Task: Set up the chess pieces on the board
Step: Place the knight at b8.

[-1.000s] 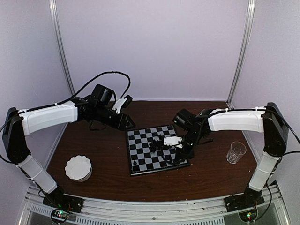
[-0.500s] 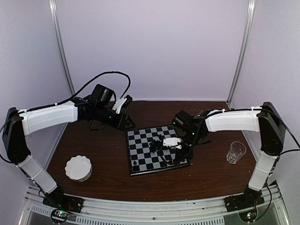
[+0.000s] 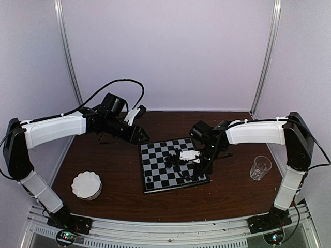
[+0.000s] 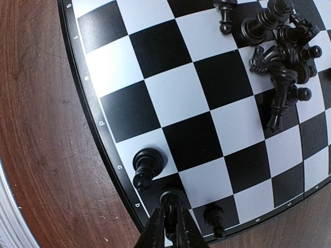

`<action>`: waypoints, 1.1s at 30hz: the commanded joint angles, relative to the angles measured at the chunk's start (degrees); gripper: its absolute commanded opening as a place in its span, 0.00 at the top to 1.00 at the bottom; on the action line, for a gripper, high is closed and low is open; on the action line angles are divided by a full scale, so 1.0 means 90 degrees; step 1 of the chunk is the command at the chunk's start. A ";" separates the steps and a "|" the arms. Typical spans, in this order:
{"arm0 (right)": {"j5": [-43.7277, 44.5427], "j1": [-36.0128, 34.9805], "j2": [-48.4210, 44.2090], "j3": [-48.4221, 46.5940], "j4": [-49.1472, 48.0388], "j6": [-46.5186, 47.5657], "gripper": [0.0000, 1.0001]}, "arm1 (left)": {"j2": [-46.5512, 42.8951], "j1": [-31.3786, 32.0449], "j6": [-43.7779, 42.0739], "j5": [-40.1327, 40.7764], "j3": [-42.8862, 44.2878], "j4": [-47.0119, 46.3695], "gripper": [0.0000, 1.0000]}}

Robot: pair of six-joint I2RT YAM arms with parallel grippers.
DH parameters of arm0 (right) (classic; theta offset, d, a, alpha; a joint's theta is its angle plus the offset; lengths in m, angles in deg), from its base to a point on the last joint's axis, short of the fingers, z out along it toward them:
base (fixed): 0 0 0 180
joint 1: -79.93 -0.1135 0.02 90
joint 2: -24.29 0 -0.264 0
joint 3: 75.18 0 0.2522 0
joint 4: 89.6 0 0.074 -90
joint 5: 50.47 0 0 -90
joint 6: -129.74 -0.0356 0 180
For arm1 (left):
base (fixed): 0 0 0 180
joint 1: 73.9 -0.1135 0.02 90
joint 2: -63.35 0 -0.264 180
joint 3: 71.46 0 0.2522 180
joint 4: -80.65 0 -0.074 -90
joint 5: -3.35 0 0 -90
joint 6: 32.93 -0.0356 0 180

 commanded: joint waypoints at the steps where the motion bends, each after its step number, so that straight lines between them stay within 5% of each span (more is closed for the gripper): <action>1: -0.0072 0.0024 -0.0072 -0.0156 0.0137 0.0017 0.91 | 0.0037 -0.0045 -0.0035 -0.0094 0.0169 -0.0067 0.57; 11: -0.0256 0.0024 -0.0049 -0.0136 0.0177 -0.0022 0.94 | 0.0023 -0.0045 -0.0037 -0.0094 0.0179 -0.0064 0.57; 33: -0.0179 0.0024 -0.0101 -0.0176 0.0322 -0.0032 0.83 | -0.0007 -0.0045 -0.0047 -0.0113 0.0182 -0.0054 0.56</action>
